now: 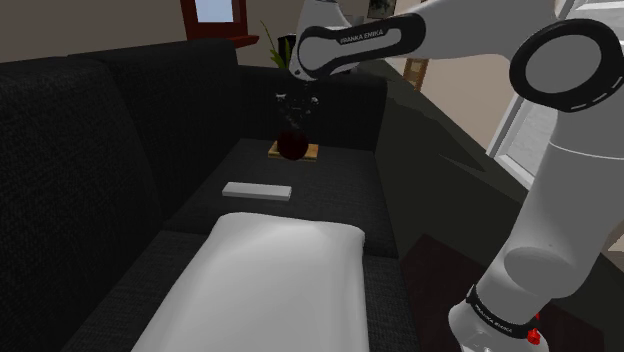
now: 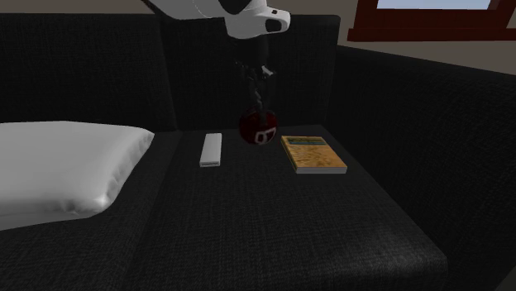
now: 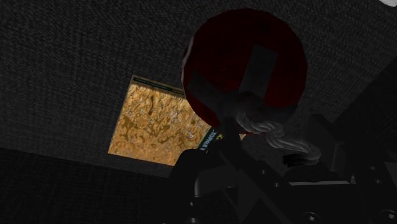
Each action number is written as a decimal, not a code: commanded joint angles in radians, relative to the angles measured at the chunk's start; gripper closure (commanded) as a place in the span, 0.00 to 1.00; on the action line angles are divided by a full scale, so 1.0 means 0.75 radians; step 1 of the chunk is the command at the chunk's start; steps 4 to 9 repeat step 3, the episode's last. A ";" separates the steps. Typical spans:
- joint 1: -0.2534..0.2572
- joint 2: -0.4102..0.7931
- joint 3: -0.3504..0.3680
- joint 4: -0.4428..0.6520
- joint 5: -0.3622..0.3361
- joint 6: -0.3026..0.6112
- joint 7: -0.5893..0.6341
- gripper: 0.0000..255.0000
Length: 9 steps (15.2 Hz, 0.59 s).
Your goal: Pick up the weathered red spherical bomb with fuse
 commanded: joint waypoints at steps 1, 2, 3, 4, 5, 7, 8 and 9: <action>0.001 -0.005 0.001 0.034 0.001 -0.038 0.000 1.00; 0.001 -0.005 0.001 0.036 0.001 -0.040 0.000 1.00; 0.001 -0.005 0.001 0.036 0.001 -0.041 0.000 1.00; 0.001 -0.005 0.001 0.036 0.001 -0.041 0.000 1.00; 0.001 -0.005 0.001 0.036 0.001 -0.041 0.000 1.00; 0.001 -0.005 0.001 0.036 0.001 -0.041 0.000 1.00; 0.001 -0.005 0.001 0.036 0.001 -0.041 0.000 1.00; 0.001 -0.005 0.001 0.036 0.001 -0.041 0.000 1.00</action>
